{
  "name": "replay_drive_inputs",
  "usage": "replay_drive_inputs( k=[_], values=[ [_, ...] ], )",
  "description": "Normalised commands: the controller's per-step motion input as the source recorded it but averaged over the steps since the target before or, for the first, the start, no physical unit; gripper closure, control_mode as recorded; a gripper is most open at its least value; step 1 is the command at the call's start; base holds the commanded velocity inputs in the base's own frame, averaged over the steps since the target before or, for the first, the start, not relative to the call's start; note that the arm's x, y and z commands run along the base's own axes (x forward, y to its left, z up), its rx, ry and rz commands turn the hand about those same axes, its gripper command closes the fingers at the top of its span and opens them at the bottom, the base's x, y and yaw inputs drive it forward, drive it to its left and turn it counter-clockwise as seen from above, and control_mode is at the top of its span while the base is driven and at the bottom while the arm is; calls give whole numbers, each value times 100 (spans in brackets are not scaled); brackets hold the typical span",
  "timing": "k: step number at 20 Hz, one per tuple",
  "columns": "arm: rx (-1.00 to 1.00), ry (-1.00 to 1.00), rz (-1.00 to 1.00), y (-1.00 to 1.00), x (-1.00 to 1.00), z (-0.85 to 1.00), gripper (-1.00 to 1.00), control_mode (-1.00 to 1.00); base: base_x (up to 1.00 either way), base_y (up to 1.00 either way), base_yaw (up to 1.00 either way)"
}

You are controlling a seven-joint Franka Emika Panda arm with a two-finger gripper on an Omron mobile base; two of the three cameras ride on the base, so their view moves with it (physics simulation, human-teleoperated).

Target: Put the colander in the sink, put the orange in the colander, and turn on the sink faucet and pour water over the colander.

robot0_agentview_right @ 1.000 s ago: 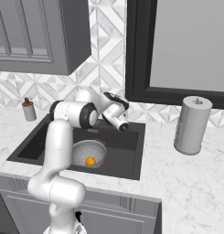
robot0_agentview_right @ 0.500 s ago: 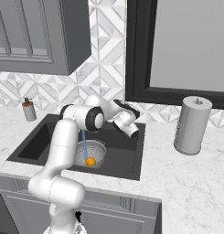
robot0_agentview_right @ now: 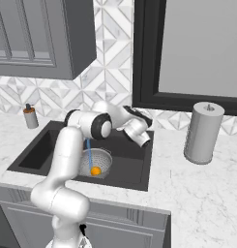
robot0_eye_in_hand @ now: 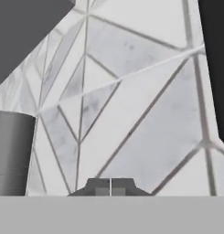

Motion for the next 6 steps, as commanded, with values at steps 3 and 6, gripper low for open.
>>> replay_drive_inputs(
  k=[3,6],
  values=[
    [-23,0,-14,12,-47,57,100,-100,0,0,0],
    [-34,0,-18,6,-48,25,100,-100,0,0,0]
  ],
)
